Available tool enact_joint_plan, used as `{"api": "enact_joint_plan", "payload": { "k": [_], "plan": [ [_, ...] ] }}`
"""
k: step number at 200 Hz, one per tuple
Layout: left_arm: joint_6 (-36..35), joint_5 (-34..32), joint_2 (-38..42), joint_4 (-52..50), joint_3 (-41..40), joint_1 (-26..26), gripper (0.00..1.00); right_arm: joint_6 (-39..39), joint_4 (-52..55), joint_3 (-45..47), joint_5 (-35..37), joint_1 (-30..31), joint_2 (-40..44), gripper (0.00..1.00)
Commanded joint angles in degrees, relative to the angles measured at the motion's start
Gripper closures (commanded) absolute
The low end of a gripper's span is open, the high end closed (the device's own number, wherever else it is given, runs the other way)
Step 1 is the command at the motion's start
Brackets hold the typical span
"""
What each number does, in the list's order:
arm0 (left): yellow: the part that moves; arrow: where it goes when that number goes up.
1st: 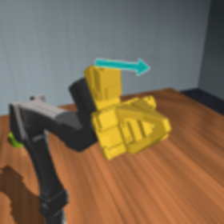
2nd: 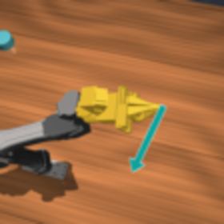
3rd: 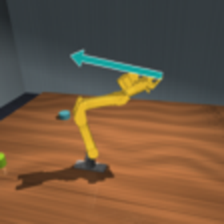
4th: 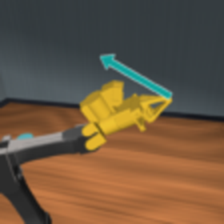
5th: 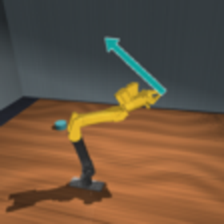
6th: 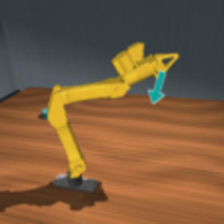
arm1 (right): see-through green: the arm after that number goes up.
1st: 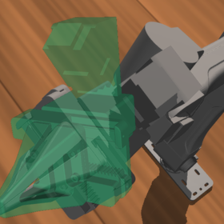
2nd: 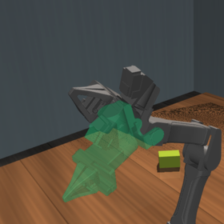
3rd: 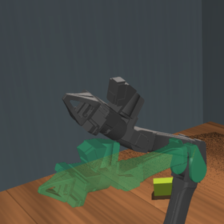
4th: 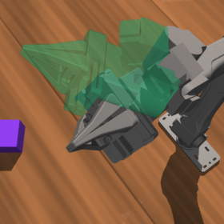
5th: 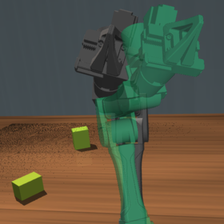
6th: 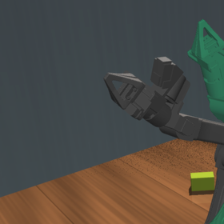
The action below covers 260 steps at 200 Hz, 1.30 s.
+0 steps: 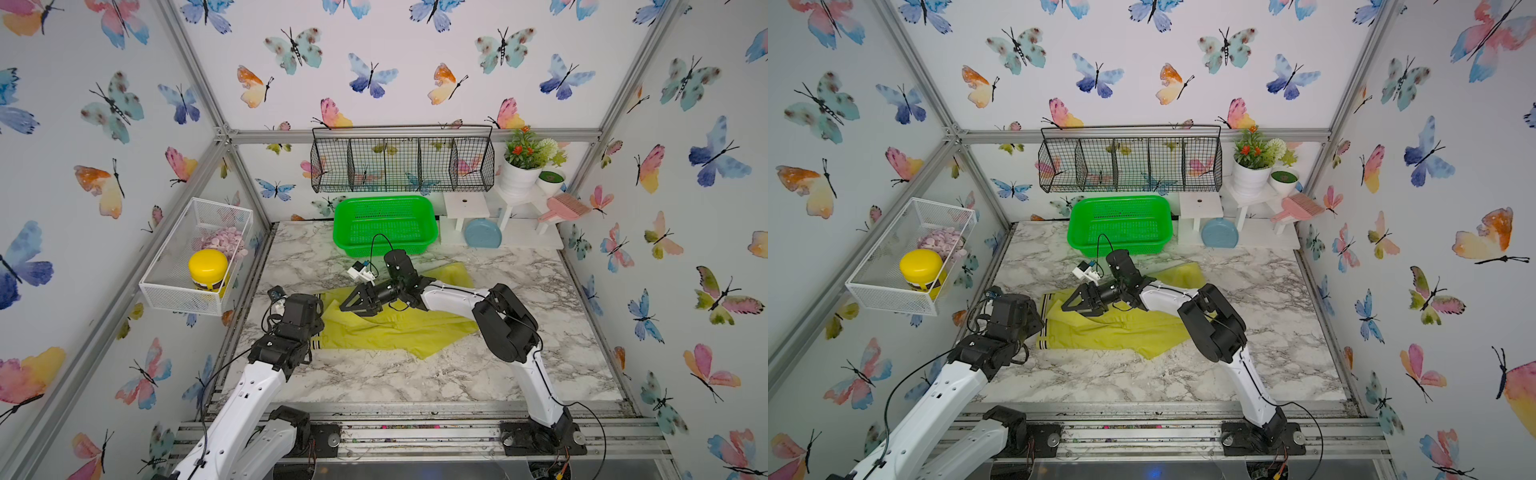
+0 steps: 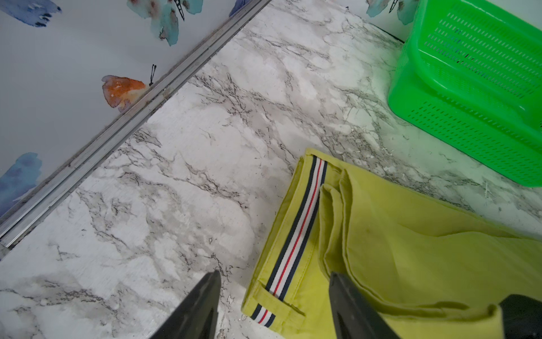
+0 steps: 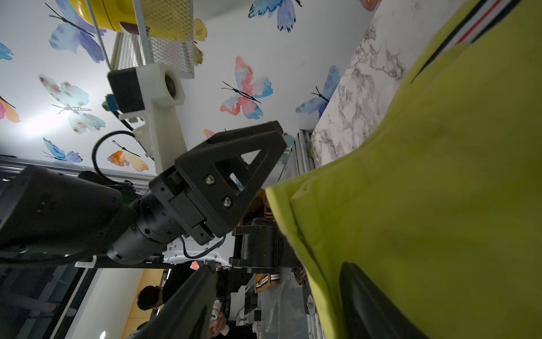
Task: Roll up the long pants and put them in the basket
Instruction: Fold the long pant at the center of the board.
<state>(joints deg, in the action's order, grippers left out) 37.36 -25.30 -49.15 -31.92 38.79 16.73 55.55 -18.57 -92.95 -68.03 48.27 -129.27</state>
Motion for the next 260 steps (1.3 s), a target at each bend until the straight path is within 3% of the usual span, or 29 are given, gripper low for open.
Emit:
{"api": "enact_joint_plan", "payload": {
  "k": [1,21,55,106,128,172,222,260],
  "plan": [
    [0.3,0.5,-1.2,1.8,1.5,0.0,0.36,-5.4,7.1,-0.9,-0.5,-0.5,1.4,0.28],
    [0.6,0.4,-2.2,2.5,2.7,0.0,0.36,-8.2,14.5,-0.6,2.1,-1.1,3.6,0.27],
    [0.9,1.9,-4.1,4.8,3.5,0.0,0.36,-9.1,15.1,4.6,6.3,-2.6,9.8,0.27],
    [1.9,7.5,-11.1,4.6,6.0,-0.1,0.31,-26.4,41.3,-8.3,22.4,-9.7,15.6,0.26],
    [7.0,9.8,-14.9,1.1,7.3,-0.3,0.22,-28.1,45.2,-6.2,28.6,-13.9,20.9,0.25],
    [21.9,16.3,-16.0,-2.4,9.3,-2.0,0.2,-29.7,47.5,2.6,33.6,-20.7,30.5,0.24],
    [34.5,16.4,-8.4,-5.0,9.1,-2.5,0.19,-31.5,50.3,7.1,38.2,-21.9,33.8,0.24],
    [38.7,24.6,-8.9,1.8,2.2,-4.4,0.18,-31.0,49.3,7.7,38.7,-22.2,34.4,0.24]
  ]
}}
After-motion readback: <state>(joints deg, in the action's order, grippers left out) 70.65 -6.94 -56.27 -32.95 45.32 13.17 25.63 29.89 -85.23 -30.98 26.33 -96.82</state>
